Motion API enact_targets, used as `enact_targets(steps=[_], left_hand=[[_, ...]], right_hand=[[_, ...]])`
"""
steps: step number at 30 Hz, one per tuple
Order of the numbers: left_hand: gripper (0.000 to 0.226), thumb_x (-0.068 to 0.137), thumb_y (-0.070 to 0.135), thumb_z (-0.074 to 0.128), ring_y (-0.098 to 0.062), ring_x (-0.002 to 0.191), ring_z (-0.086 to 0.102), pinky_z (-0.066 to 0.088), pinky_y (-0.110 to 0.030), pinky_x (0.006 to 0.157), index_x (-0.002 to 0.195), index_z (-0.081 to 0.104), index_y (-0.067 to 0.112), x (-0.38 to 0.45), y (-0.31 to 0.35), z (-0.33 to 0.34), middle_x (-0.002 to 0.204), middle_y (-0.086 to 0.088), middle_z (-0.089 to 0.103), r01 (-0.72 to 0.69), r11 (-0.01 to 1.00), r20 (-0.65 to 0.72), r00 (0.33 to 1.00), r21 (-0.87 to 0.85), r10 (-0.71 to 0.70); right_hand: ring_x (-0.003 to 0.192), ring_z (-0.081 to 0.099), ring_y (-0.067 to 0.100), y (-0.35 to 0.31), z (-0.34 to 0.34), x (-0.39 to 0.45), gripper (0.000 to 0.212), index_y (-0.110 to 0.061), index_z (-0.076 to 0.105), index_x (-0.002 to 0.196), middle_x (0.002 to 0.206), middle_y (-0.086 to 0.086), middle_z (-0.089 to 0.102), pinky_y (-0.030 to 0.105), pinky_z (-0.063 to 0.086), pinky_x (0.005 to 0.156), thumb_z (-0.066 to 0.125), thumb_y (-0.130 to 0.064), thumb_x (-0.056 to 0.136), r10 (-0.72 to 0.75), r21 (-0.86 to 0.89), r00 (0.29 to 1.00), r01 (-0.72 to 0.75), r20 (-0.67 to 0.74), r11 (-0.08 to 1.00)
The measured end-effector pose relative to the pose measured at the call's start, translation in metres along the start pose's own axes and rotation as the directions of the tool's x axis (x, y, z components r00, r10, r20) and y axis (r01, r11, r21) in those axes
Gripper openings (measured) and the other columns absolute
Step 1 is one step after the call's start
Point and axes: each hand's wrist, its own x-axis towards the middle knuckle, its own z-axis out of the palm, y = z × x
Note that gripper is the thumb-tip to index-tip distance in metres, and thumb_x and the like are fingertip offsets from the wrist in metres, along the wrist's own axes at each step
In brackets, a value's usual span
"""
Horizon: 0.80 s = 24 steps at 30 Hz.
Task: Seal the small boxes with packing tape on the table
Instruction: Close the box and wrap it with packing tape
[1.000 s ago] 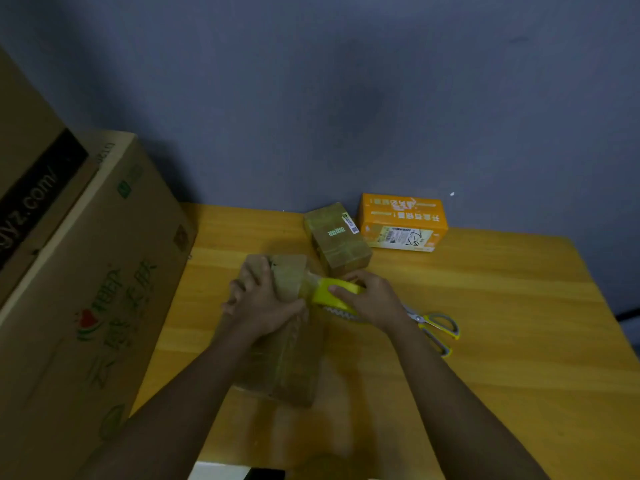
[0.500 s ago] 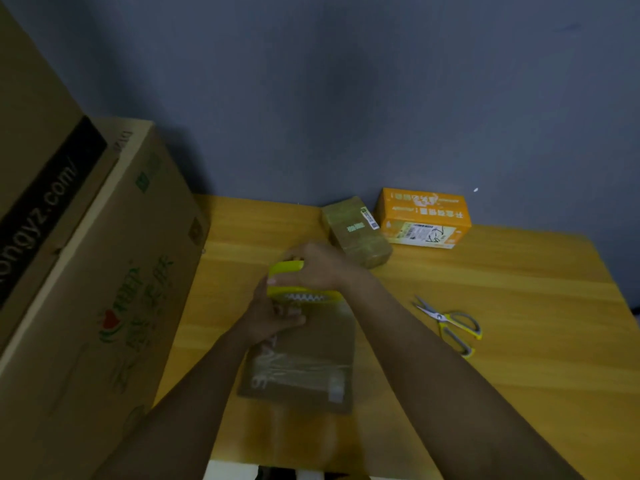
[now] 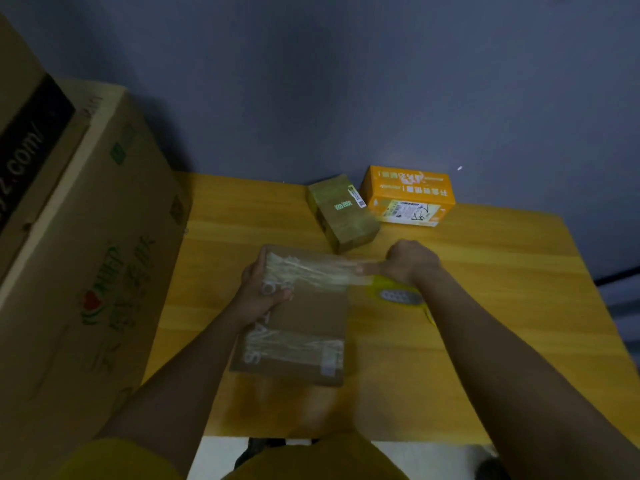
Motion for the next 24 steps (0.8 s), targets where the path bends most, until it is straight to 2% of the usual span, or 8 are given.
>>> enact_targets(steps=[6, 8, 11, 13, 15, 17, 20, 24], left_hand=[[0.104, 0.083, 0.039, 0.07, -0.027, 0.147, 0.005, 0.029, -0.042, 0.11, 0.15, -0.009, 0.04, 0.0, 0.004, -0.002, 0.159, -0.001, -0.01, 0.046, 0.997, 0.059, 0.997, 0.066, -0.049], [0.097, 0.087, 0.052, 0.059, -0.026, 0.146, -0.016, 0.01, -0.05, 0.115, 0.149, -0.014, 0.041, -0.002, 0.007, -0.004, 0.157, 0.001, -0.027, 0.053, 0.953, 0.072, 0.994, 0.298, -0.078], [0.071, 0.099, 0.058, 0.019, -0.021, 0.139, -0.036, -0.016, -0.05, 0.114, 0.15, -0.02, 0.029, -0.009, 0.013, 0.012, 0.152, -0.003, -0.037, -0.093, 0.671, 0.077, 0.996, 0.736, 0.053], [0.068, 0.094, 0.052, -0.003, -0.023, 0.139, -0.036, -0.016, -0.048, 0.116, 0.15, -0.02, 0.019, -0.013, 0.019, 0.036, 0.154, -0.009, -0.033, -0.124, 0.582, 0.07, 0.991, 0.804, 0.114], [0.073, 0.087, 0.049, -0.009, -0.026, 0.138, -0.036, -0.016, -0.046, 0.117, 0.151, -0.017, 0.014, -0.012, 0.026, 0.07, 0.155, -0.012, -0.029, -0.174, 0.569, 0.102, 0.983, 0.804, 0.155], [0.074, 0.088, 0.047, -0.004, -0.027, 0.141, -0.026, -0.009, -0.046, 0.119, 0.153, -0.003, 0.012, -0.005, 0.035, 0.101, 0.159, -0.012, -0.015, -0.296, 0.568, 0.193, 0.953, 0.768, 0.235], [0.064, 0.096, 0.04, 0.011, -0.025, 0.148, -0.003, 0.004, -0.049, 0.119, 0.154, 0.014, 0.013, 0.001, 0.036, 0.116, 0.161, -0.007, 0.006, -0.428, 0.504, 0.262, 0.892, 0.75, 0.367], [0.083, 0.086, 0.077, 0.01, -0.022, 0.143, -0.029, -0.023, -0.054, 0.107, 0.15, -0.018, 0.032, -0.004, 0.027, 0.086, 0.152, 0.004, -0.031, 0.017, 0.619, -0.094, 0.991, 0.785, 0.091]], right_hand=[[0.073, 0.056, 0.022, 0.029, 0.049, 0.028, 0.075, -0.012, 0.055, 0.06, 0.067, 0.003, 0.054, 0.031, 0.039, 0.062, 0.061, -0.086, 0.057, 0.035, 0.13, 0.995, -0.046, 0.092, 0.99], [0.065, 0.051, 0.02, 0.031, 0.06, 0.038, 0.072, -0.011, 0.047, 0.054, 0.061, 0.003, 0.048, 0.031, 0.034, 0.054, 0.062, -0.082, 0.064, 0.004, 0.14, 0.994, -0.019, 0.111, 0.99], [0.053, 0.044, 0.016, 0.03, 0.073, 0.05, 0.07, -0.011, 0.041, 0.05, 0.053, 0.005, 0.04, 0.033, 0.029, 0.05, 0.061, -0.074, 0.074, -0.053, 0.16, 0.988, 0.029, 0.145, 0.987], [0.05, 0.041, 0.017, 0.029, 0.079, 0.056, 0.07, -0.011, 0.037, 0.049, 0.051, 0.004, 0.034, 0.033, 0.026, 0.049, 0.061, -0.07, 0.077, -0.089, 0.189, 0.983, 0.058, 0.162, 0.98], [0.054, 0.044, 0.02, 0.03, 0.082, 0.059, 0.068, -0.01, 0.043, 0.052, 0.054, 0.006, 0.037, 0.032, 0.029, 0.051, 0.06, -0.071, 0.077, -0.105, 0.199, 0.98, 0.071, 0.168, 0.977], [0.058, 0.047, 0.023, 0.031, 0.084, 0.061, 0.066, -0.009, 0.047, 0.056, 0.055, 0.007, 0.04, 0.032, 0.033, 0.055, 0.06, -0.07, 0.077, -0.113, 0.203, 0.979, 0.078, 0.17, 0.976], [0.051, 0.041, 0.02, 0.033, 0.087, 0.062, 0.068, -0.011, 0.035, 0.053, 0.053, 0.005, 0.034, 0.033, 0.028, 0.052, 0.061, -0.069, 0.077, -0.126, 0.235, 0.974, 0.08, 0.187, 0.969], [0.05, 0.04, 0.019, 0.035, 0.087, 0.059, 0.071, -0.014, 0.03, 0.054, 0.053, 0.002, 0.03, 0.032, 0.023, 0.05, 0.064, -0.073, 0.07, -0.098, 0.3, 0.984, 0.05, 0.147, 0.953]])
